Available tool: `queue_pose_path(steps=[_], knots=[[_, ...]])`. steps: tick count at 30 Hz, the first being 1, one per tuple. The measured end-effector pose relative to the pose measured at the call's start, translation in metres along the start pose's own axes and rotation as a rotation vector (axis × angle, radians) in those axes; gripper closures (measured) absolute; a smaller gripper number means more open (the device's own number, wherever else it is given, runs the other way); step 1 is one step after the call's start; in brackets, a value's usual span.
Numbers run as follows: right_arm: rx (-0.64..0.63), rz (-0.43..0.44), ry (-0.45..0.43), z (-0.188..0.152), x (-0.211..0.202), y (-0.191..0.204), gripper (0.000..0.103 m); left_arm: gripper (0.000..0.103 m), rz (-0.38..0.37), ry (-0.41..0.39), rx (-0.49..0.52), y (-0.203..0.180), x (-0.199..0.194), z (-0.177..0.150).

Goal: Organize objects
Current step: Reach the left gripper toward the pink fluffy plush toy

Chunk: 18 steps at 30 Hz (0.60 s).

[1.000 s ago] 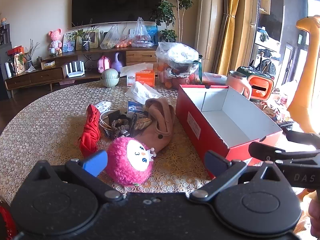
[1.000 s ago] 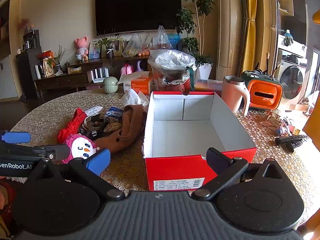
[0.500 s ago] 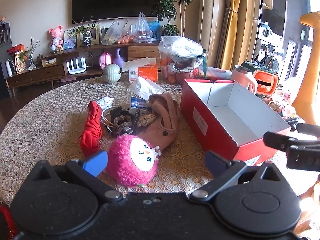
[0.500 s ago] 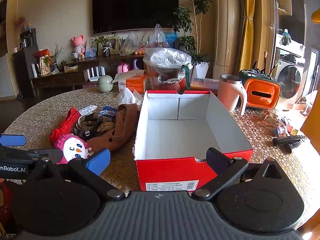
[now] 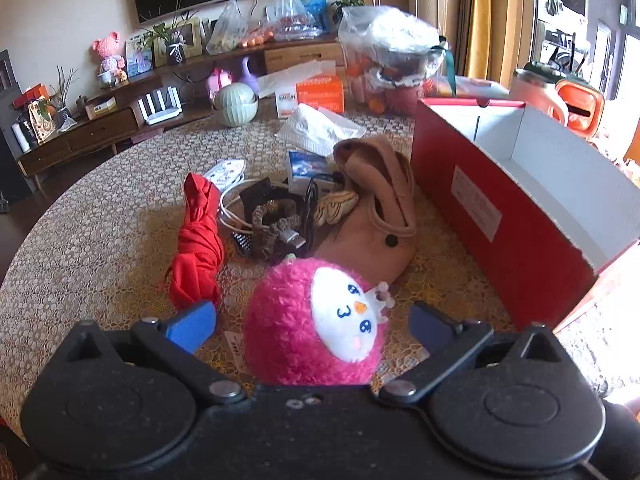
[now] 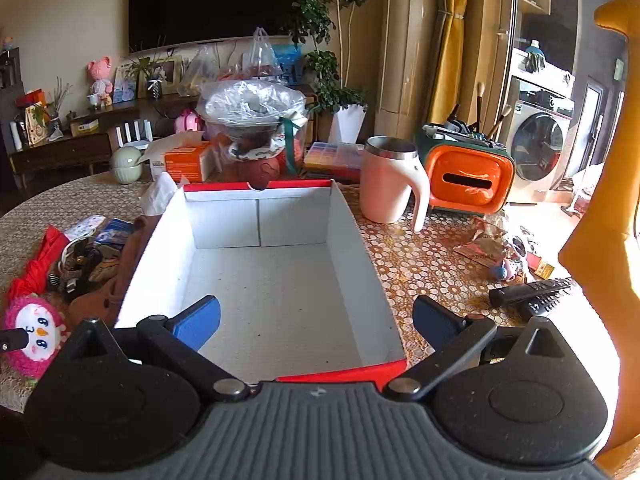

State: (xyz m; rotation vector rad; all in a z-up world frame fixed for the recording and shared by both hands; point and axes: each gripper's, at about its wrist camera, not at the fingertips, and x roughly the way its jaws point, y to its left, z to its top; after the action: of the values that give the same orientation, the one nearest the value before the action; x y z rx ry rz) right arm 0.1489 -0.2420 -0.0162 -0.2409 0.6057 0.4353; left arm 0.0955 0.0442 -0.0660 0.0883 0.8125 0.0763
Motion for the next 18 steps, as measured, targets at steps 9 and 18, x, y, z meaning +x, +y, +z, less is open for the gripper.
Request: queue_pose_path(steps=[9,18], knots=[[0.039,-0.036,0.155,-0.001,0.059,-0.042,0.005,0.0,0.016,0.054,-0.025,0.005,0.022,-0.004],[0.027,0.014,0.226,-0.004,0.074,-0.046,0.035,0.009,-0.002,0.088,-0.028,-0.002,0.035,-0.007]])
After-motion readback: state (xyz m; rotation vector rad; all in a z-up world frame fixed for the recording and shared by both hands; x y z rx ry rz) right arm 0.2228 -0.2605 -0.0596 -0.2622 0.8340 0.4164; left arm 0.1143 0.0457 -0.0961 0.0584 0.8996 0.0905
